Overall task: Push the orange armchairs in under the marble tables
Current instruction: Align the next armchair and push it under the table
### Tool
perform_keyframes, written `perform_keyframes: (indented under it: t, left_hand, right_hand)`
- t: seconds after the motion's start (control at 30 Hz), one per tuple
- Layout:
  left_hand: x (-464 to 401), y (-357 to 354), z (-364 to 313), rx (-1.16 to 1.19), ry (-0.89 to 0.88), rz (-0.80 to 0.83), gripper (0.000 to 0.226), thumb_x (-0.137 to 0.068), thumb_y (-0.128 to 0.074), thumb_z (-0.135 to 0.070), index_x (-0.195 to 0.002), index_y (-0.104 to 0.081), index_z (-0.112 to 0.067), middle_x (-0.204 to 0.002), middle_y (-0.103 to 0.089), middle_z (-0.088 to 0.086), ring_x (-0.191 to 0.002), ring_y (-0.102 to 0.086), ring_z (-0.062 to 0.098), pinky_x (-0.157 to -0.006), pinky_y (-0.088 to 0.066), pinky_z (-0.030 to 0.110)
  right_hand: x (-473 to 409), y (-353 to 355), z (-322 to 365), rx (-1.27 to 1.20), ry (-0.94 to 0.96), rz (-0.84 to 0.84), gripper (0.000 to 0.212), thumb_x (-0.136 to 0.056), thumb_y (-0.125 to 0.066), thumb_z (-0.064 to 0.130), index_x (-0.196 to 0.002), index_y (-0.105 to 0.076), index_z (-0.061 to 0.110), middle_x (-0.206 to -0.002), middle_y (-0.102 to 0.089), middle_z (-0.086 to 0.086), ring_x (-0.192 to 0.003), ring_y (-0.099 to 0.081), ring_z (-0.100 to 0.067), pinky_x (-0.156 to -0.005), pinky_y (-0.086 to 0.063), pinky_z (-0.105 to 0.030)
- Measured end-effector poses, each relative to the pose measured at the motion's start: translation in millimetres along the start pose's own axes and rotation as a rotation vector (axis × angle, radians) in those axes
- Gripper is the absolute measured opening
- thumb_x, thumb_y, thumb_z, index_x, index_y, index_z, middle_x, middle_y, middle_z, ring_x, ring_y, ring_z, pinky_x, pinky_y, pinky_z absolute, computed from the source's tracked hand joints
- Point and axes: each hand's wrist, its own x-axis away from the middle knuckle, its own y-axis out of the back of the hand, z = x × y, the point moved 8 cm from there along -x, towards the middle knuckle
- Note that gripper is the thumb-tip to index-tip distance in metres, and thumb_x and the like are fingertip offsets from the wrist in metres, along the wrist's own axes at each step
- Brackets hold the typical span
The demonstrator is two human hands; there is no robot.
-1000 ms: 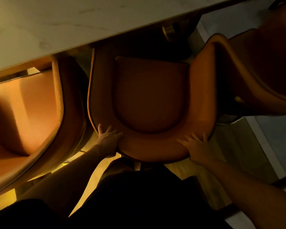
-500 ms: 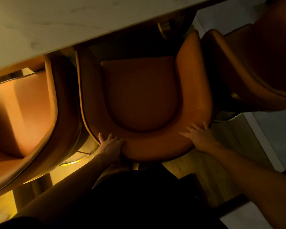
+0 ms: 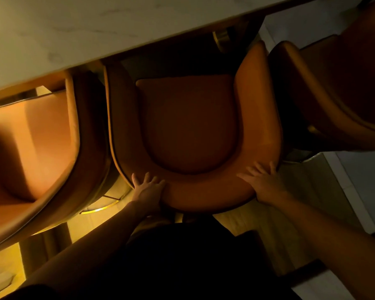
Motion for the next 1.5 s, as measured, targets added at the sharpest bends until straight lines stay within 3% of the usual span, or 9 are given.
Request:
perform_keyframes:
  t: [0.17,0.3,0.43,0.57,0.67,0.93,1.2,1.5]
  left_hand:
    - [2.9,-2.8,-0.1,-0.028,0.005,0.008,0.098,-0.071,-0.077,-0.051,-0.151,-0.023,-0.031,-0.154,-0.029,0.004,-0.145,-0.01,0.037,-0.107,-0.004,0.078]
    - [3.8,-2.3,-5.0,-0.042,0.003,0.019,0.106,-0.068,-0.077,-0.055,-0.152,-0.019,-0.028,-0.155,-0.025,0.008,-0.145,-0.007,0.04,-0.106,-0.001,0.079]
    - [1.3,2.1,-40.0,-0.017,-0.171,0.046,0.108,-0.068,-0.077,-0.051,-0.152,-0.016,-0.024,-0.155,-0.027,0.007,-0.144,-0.017,0.036,-0.11,-0.003,0.074]
    - [-0.7,7.2,-87.2,0.052,-0.257,0.006,0.108,-0.067,-0.072,-0.061,-0.152,-0.017,-0.025,-0.153,-0.031,0.007,-0.141,-0.025,0.034,-0.111,-0.008,0.068]
    - [-2.0,8.8,-94.5,0.059,-0.23,-0.033,0.107,-0.067,-0.07,-0.067,-0.152,-0.018,-0.026,-0.153,-0.033,0.005,-0.14,-0.028,0.032,-0.111,-0.01,0.066]
    - [-2.8,9.0,-90.5,0.088,-0.239,-0.013,0.105,-0.067,-0.069,-0.067,-0.151,-0.019,-0.029,-0.153,-0.033,0.003,-0.14,-0.028,0.03,-0.112,-0.014,0.06]
    - [-8.7,-0.3,-90.8,0.101,-0.294,-0.018,0.106,-0.062,-0.075,-0.057,-0.148,-0.02,-0.028,-0.15,-0.035,0.006,-0.137,-0.03,0.034,-0.111,-0.015,0.062]
    - [-8.8,-0.7,-89.2,0.098,-0.287,-0.089,0.108,-0.059,-0.076,-0.064,-0.147,-0.023,-0.029,-0.149,-0.039,0.003,-0.136,-0.033,0.031,-0.112,-0.019,0.055]
  right_hand:
    - [3.9,0.5,1.5,-0.016,-0.005,-0.002,0.097,-0.082,-0.055,-0.007,-0.153,-0.012,0.042,-0.165,-0.012,-0.006,-0.152,0.005,-0.031,-0.115,0.008,-0.068]
    - [5.4,0.7,6.7,-0.007,0.003,0.063,0.1,-0.08,-0.064,0.007,-0.155,-0.007,0.039,-0.165,-0.005,-0.007,-0.151,0.01,-0.033,-0.114,0.011,-0.068]
    - [5.0,-0.1,15.9,0.008,0.064,0.107,0.105,-0.078,-0.072,0.022,-0.157,-0.003,0.03,-0.165,-0.001,-0.008,-0.15,0.01,-0.035,-0.114,0.012,-0.067]
    - [1.8,-3.8,77.8,-0.038,0.252,0.132,0.107,-0.076,-0.076,0.038,-0.156,-0.006,0.027,-0.163,-0.015,-0.004,-0.15,-0.01,-0.031,-0.119,-0.001,-0.057]
    - [-5.7,-4.2,114.3,-0.051,0.281,0.077,0.107,-0.072,-0.076,0.046,-0.155,-0.011,0.027,-0.159,-0.024,-0.004,-0.145,-0.023,-0.03,-0.118,-0.013,-0.052]
    - [-6.5,-0.3,112.7,-0.06,0.308,0.046,0.106,-0.069,-0.075,0.051,-0.154,-0.015,0.028,-0.158,-0.027,-0.002,-0.144,-0.027,-0.026,-0.118,-0.017,-0.048]
    - [-6.5,-1.2,111.7,-0.028,0.289,0.118,0.112,-0.067,-0.079,0.045,-0.154,-0.011,0.031,-0.162,-0.02,-0.002,-0.148,-0.019,-0.024,-0.12,-0.01,-0.044]
    - [-7.1,-6.5,107.9,-0.014,0.4,0.103,0.108,-0.071,-0.073,0.044,-0.156,-0.009,0.025,-0.163,-0.018,-0.004,-0.149,-0.017,-0.022,-0.121,-0.008,-0.04]
